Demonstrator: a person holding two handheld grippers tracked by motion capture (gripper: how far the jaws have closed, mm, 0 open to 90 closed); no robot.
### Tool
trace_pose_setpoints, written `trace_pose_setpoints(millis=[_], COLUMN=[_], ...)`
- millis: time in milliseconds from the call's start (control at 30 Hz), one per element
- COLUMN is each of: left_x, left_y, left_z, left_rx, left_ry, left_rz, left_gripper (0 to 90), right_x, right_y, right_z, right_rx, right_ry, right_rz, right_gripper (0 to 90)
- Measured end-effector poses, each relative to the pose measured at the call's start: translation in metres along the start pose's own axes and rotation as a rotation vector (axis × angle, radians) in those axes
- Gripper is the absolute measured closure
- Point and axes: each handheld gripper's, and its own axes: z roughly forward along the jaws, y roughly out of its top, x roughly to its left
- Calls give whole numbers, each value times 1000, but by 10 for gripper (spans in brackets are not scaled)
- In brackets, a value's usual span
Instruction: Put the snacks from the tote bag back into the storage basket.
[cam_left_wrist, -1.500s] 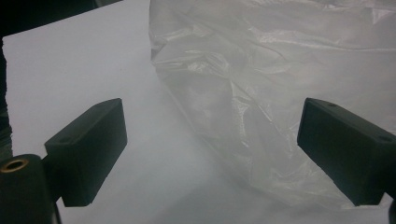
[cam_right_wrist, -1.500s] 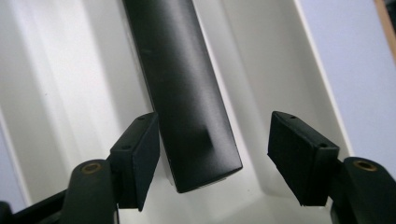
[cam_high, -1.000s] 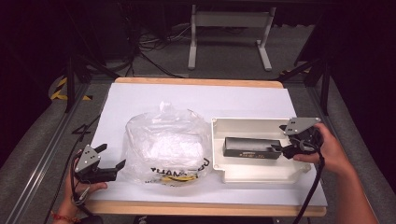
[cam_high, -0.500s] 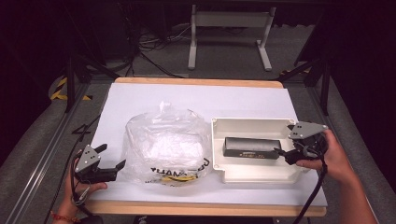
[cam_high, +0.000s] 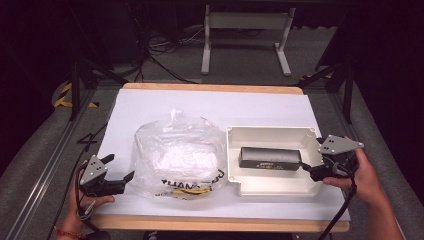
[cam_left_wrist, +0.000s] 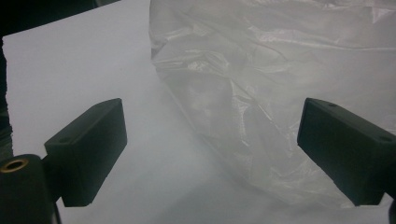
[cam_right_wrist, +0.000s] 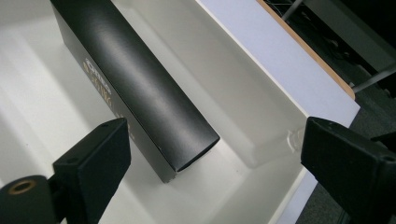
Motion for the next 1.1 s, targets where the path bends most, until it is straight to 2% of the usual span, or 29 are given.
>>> trace_pose_setpoints(millis=[233, 533, 700, 967, 1067, 1100], left_x=[0, 0, 0, 0, 1, 1], left_y=[0, 0, 0, 0, 0, 0], left_z=[0, 0, 0, 0, 0, 0], left_rx=[1, 1, 1, -2, 1, 0], left_ry=[1, 1, 1, 1, 1, 1], left_rz=[1, -1, 0, -3, 1, -1], left_gripper=[93, 93, 92, 93, 92, 93], right_x=[2, 7, 9, 14, 16, 18], right_y=[-10, -32, -40, -53, -58, -63], right_z=[-3, -4, -4, -5, -6, -6], right_rx=[-15, -28, -42, -63, -62, -82], right_ry=[-9, -46, -48, -58, -79, -67], right_rz=[34, 95, 120, 137, 140, 164], right_gripper=[80, 77, 79, 77, 77, 77])
